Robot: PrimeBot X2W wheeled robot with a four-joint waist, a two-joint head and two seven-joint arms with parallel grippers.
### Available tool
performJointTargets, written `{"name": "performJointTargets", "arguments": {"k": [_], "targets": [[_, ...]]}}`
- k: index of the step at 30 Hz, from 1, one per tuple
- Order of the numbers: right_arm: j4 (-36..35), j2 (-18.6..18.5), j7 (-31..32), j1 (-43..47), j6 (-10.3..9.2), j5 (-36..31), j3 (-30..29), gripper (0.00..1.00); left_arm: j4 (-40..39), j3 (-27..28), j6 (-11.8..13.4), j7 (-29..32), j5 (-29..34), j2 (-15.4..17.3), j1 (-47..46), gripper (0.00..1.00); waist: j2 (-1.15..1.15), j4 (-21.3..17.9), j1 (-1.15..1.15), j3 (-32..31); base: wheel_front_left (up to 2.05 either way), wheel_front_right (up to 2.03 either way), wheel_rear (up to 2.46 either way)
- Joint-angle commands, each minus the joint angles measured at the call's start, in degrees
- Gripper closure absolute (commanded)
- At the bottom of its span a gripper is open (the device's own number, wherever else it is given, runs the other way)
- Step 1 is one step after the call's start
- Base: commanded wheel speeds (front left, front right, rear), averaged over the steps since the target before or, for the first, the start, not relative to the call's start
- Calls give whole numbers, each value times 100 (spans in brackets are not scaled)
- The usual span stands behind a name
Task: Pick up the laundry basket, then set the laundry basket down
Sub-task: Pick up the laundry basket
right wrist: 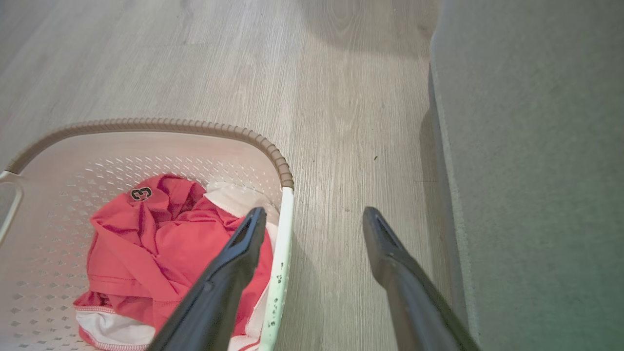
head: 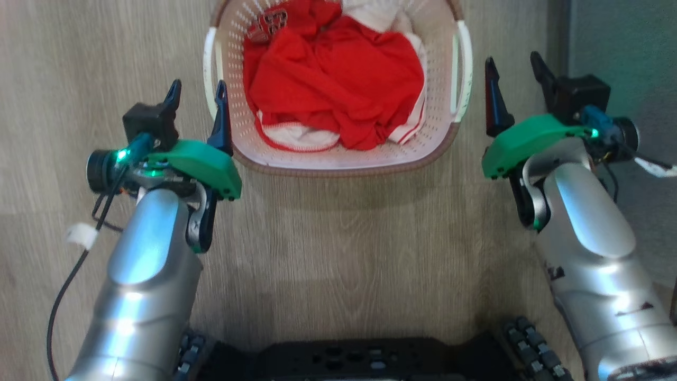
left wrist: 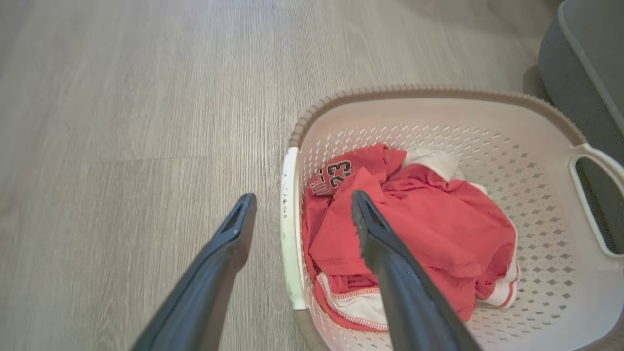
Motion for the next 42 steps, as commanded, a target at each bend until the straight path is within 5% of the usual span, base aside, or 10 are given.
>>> {"name": "performJointTargets", "arguments": {"k": [1, 16, 29, 35, 39, 41, 42], "targets": [[-27, 55, -44, 9, -9, 50, 135, 0, 79, 98, -36, -37, -15, 107, -74, 0, 0, 33, -1, 264, 0, 0, 0], [434, 55, -44, -608, -9, 274, 368, 0, 1458, -78, -45, -37, -14, 107, -1145, 0, 0, 80, -1, 1050, 0, 0, 0], [888, 55, -44, -1028, -9, 554, 558, 0, 1857, -469, 24, -37, -309, 107, -1758, 0, 0, 213, -1, 1390, 0, 0, 0], [1068, 55, -44, -1188, -9, 617, 645, 48, 1844, -654, 81, -37, -379, 107, -1862, 2, 0, 227, -1, 1459, 0, 0, 0], [1166, 55, -44, -1268, -9, 627, 683, 58, 1789, -755, 119, -37, -434, 107, -1900, 33, 0, 234, -1, 1495, 0, 0, 0], [1220, 55, -44, -1301, -9, 637, 702, 67, 1779, -808, 128, -37, -463, 107, -1905, 68, 0, 239, -1, 1501, 0, 0, 0], [1242, 55, -44, -1315, -9, 643, 710, 81, 1771, -834, 133, -37, -483, 107, -1906, 96, 0, 241, -1, 1501, 0, 0, 0]]}}
